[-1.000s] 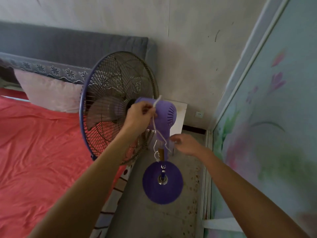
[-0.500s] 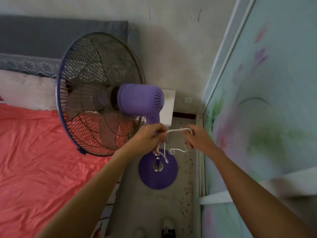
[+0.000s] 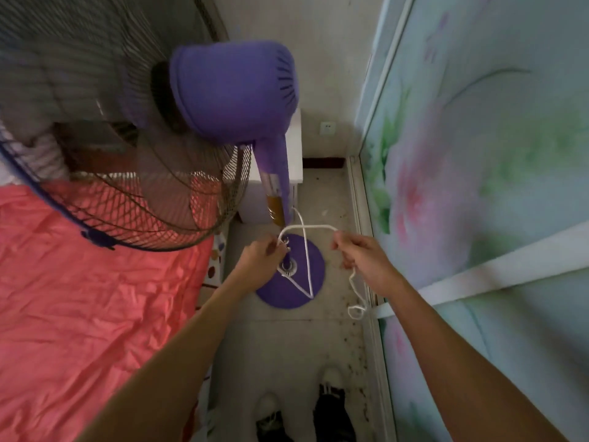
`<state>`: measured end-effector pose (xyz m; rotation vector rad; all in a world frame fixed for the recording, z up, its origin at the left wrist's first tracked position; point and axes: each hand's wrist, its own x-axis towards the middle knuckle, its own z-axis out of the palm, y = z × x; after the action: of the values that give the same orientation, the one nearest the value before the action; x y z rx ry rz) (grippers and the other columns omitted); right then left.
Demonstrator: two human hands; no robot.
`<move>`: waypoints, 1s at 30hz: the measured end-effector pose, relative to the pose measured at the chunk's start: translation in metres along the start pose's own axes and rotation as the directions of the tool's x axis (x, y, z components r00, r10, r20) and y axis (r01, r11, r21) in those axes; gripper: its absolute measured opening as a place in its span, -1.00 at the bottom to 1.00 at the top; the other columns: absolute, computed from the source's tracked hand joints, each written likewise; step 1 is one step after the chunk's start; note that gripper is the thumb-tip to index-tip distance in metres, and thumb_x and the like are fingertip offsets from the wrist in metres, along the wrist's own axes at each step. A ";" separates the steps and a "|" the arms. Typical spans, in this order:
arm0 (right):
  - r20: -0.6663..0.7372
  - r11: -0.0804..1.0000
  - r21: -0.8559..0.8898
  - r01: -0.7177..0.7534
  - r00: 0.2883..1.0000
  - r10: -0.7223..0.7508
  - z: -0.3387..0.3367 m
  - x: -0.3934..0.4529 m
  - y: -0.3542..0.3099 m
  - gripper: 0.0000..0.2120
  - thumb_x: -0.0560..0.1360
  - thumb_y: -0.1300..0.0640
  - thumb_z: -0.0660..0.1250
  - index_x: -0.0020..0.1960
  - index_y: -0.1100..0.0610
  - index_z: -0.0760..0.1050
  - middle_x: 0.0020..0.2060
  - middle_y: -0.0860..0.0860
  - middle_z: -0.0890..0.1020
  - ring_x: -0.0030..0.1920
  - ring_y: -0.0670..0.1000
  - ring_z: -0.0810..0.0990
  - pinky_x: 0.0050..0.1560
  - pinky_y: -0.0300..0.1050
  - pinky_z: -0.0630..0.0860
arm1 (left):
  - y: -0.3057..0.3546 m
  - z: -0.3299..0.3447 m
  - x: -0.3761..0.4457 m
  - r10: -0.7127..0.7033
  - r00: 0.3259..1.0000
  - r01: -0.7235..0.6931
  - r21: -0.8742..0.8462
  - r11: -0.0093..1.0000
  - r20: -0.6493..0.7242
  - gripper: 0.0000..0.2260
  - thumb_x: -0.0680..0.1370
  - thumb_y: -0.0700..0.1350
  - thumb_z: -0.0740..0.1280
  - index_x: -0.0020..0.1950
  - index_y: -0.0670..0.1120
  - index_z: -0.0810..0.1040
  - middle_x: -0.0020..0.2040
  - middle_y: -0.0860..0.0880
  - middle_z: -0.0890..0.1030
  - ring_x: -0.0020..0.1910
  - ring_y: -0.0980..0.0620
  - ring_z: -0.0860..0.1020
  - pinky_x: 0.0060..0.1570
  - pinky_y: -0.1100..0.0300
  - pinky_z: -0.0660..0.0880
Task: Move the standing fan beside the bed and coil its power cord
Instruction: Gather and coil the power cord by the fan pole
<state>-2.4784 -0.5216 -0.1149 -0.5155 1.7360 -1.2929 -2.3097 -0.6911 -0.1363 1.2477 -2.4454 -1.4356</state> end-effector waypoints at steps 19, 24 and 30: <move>-0.042 0.928 0.188 -0.321 0.941 0.335 0.017 0.093 0.128 -0.83 0.62 0.24 0.28 0.06 0.36 0.53 -0.32 0.16 0.55 -0.44 0.06 0.60 -0.43 -0.15 0.58 | -0.069 0.102 0.124 -0.175 0.886 0.463 -0.805 0.371 0.430 -0.46 0.60 0.31 0.08 0.21 -0.12 0.51 0.13 -0.21 0.52 0.13 -0.19 0.44 0.13 -0.13 0.23; 0.078 0.945 0.042 -0.325 0.944 0.321 0.021 0.073 0.122 -0.76 0.63 0.23 0.28 0.12 0.44 0.54 -0.27 0.20 0.56 -0.44 0.04 0.55 -0.46 -0.20 0.50 | -0.044 0.103 0.121 -0.218 0.882 0.470 -0.736 0.488 0.418 -0.71 0.66 0.13 0.15 0.06 -0.08 0.45 0.08 -0.20 0.57 0.17 -0.20 0.54 0.33 -0.28 0.33; 0.210 0.965 -0.113 -0.237 0.944 0.256 0.015 0.054 0.132 -0.51 0.59 -0.21 0.23 -0.06 0.22 0.65 -0.32 0.10 0.63 -0.32 0.01 0.62 -0.10 -0.05 0.62 | -0.012 0.101 0.117 -0.333 0.893 0.413 -0.846 0.337 0.304 -0.73 0.72 -0.07 0.08 0.03 -0.20 0.47 -0.28 -0.10 0.48 -0.36 -0.01 0.51 -0.35 0.04 0.62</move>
<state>-2.4719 -0.5211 -0.2580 -0.4563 1.6147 -0.9496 -2.4227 -0.6991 -0.2427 1.4230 -0.9157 -2.4192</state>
